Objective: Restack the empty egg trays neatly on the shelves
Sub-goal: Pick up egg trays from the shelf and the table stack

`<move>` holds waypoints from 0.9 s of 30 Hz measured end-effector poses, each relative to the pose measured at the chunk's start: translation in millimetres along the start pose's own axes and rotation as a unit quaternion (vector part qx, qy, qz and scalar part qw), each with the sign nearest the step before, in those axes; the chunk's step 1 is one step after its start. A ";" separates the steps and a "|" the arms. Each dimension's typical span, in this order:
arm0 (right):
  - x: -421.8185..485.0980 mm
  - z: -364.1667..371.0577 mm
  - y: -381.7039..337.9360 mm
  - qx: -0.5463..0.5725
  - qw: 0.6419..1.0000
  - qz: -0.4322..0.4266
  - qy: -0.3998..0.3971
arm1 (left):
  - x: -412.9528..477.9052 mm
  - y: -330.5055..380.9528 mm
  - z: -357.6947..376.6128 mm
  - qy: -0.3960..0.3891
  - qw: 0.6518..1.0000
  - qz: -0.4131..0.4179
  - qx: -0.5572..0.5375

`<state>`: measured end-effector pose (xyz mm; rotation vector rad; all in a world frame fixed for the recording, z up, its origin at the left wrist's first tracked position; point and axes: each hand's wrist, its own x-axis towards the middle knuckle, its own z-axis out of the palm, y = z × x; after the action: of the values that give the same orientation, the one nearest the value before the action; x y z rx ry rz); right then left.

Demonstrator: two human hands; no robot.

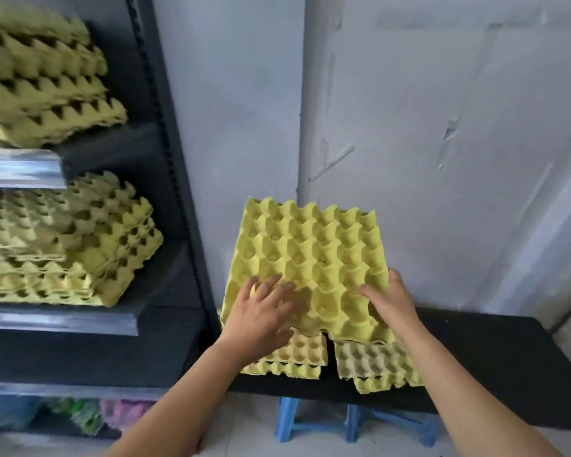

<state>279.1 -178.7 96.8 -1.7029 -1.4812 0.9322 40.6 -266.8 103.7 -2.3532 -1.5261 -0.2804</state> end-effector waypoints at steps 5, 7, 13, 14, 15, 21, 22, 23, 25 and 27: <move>-64.0 46.5 -49.8 -0.001 0.997 -0.070 -0.031 | -88.5 -30.0 -46.9 -0.038 0.974 -0.224 -0.001; -86.9 64.8 -66.6 0.012 0.996 -0.085 -0.027 | -116.7 -42.5 -57.3 -0.033 0.950 -0.310 0.007; -149.8 136.7 -107.2 0.035 0.994 -0.092 -0.052 | -208.5 -95.7 -85.7 0.037 0.911 -0.398 -0.100; -160.3 152.1 -114.9 0.040 0.993 -0.091 -0.062 | -224.4 -106.3 -89.9 0.067 0.900 -0.414 -0.118; -172.5 172.1 -124.1 0.042 0.992 -0.093 -0.072 | -244.1 -118.4 -94.4 0.100 0.886 -0.434 -0.131; -247.3 293.1 -185.8 0.019 0.984 -0.135 -0.113 | -357.8 -201.7 -112.7 0.125 0.799 -0.569 -0.151; -256.4 309.1 -195.6 0.012 0.982 -0.148 -0.115 | -372.3 -215.3 -114.4 0.108 0.791 -0.583 -0.152; -266.9 326.7 -207.0 0.004 0.980 -0.161 -0.116 | -389.1 -229.7 -116.3 0.096 0.786 -0.592 -0.148; -285.2 356.8 -228.0 -0.003 0.975 -0.184 -0.121 | -417.5 -253.7 -118.6 0.094 0.778 -0.606 -0.139; -298.3 381.0 -245.1 -0.009 0.972 -0.194 -0.135 | -439.2 -276.4 -117.9 0.104 0.767 -0.618 -0.138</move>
<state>-199.3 -431.1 137.2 -1.2640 -1.9195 0.9592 -390.2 -579.1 110.9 -0.9830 -2.7845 -1.0464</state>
